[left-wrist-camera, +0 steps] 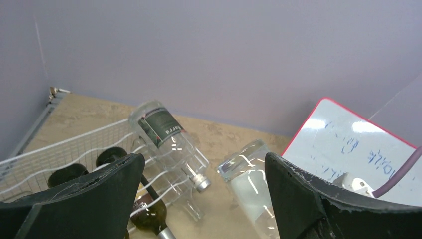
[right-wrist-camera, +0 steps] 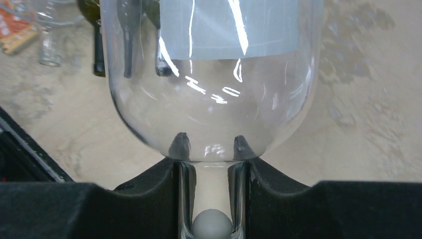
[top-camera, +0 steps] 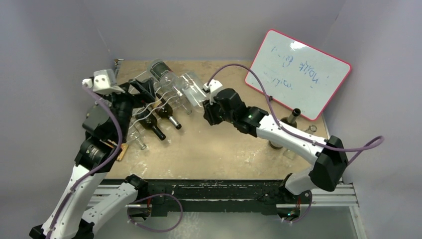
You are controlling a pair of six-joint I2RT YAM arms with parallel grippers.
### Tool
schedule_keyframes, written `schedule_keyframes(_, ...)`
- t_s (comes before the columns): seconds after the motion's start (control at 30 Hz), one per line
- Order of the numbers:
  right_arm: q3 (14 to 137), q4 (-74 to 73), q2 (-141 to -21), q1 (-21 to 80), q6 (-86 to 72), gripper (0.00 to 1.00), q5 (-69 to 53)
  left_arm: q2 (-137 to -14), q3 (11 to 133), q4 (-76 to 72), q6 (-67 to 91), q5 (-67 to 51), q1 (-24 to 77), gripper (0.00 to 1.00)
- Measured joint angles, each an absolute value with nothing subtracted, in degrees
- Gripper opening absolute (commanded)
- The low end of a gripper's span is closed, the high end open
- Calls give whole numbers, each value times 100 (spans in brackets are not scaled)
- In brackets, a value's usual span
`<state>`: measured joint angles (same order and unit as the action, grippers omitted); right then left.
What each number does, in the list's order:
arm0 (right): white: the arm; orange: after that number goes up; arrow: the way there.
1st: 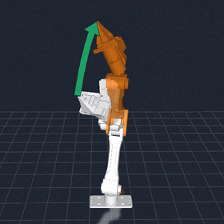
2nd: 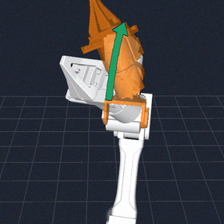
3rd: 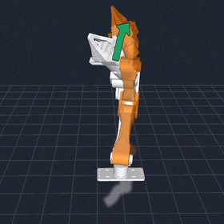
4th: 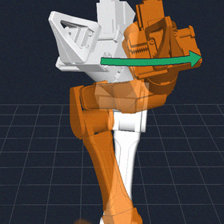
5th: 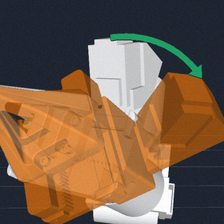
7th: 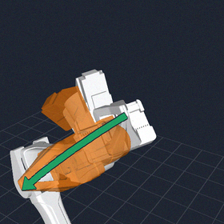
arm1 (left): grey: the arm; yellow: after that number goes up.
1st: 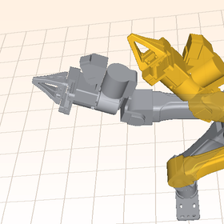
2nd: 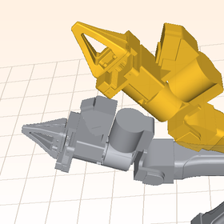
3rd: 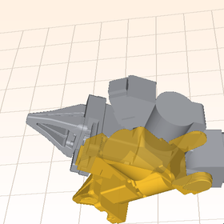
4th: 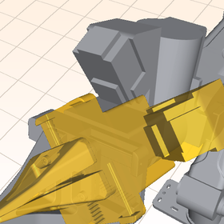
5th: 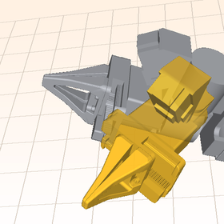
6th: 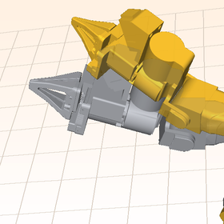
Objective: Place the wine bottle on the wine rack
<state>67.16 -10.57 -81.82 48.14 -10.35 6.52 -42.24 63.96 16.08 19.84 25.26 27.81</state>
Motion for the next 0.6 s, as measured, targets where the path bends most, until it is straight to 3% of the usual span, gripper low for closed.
schedule_keyframes(0.27, 8232, -1037, -9321, 5227, -1004, 0, 484, -3826, 6792, 1588, 1697, 2904, 2781, 91)
schedule_keyframes(0.6, 11334, -1503, -11883, 5365, -1138, 0, 346, -3697, 6886, 1553, 1520, 3138, 2781, 91)
